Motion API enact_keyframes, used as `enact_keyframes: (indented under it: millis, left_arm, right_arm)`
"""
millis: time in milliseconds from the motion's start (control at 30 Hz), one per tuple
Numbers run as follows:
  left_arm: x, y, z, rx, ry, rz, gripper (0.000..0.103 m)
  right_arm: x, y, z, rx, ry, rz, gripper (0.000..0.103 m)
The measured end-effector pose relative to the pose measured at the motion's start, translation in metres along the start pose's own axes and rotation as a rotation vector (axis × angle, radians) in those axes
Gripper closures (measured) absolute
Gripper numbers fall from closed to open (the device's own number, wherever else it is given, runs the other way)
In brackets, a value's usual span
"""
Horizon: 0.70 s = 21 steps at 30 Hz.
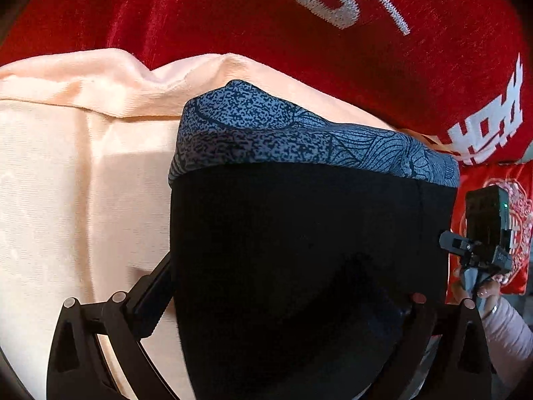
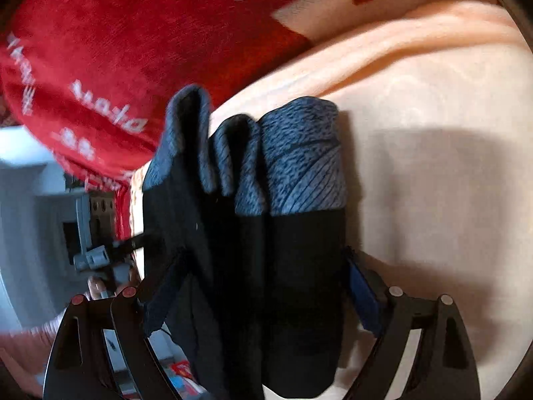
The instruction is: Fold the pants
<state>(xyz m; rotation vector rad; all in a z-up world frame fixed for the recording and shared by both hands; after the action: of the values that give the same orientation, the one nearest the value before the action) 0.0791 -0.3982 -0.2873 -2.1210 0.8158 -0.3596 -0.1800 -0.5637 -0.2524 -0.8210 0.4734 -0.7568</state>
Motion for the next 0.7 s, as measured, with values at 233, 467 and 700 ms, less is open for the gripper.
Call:
enact_keyframes:
  millis: [233,467,700]
  left_arm:
    - [-0.012,-0.014,-0.042,0.040,0.065,-0.073,0.043]
    - [-0.033,-0.037,-0.062,0.056,0.031,-0.109,0.048]
    - [-0.079,-0.070,-0.066,0.045,0.031,-0.090,0.048]
  right_arm:
    - [-0.009,-0.022,0.015,0.032,0.004,-0.030,0.060]
    - [-0.027,-0.046,0.034,0.099,-0.016,-0.027,0.062]
    - [-0.084,-0.065,0.048,0.125,-0.012,-0.031,0.062]
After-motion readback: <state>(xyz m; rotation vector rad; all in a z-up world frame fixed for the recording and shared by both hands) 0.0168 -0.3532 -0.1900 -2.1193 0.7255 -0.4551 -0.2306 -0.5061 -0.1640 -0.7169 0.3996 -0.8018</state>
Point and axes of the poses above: each gripper's, at about its wrist camera, not at the fingertips, and y roughly the way its jaws point, z to its left, x to its top, the point moved 3 cm from there along y, roughly the way its jaws point, and after that the axes turned 10 degrees about -x, right-handed, at the moved point
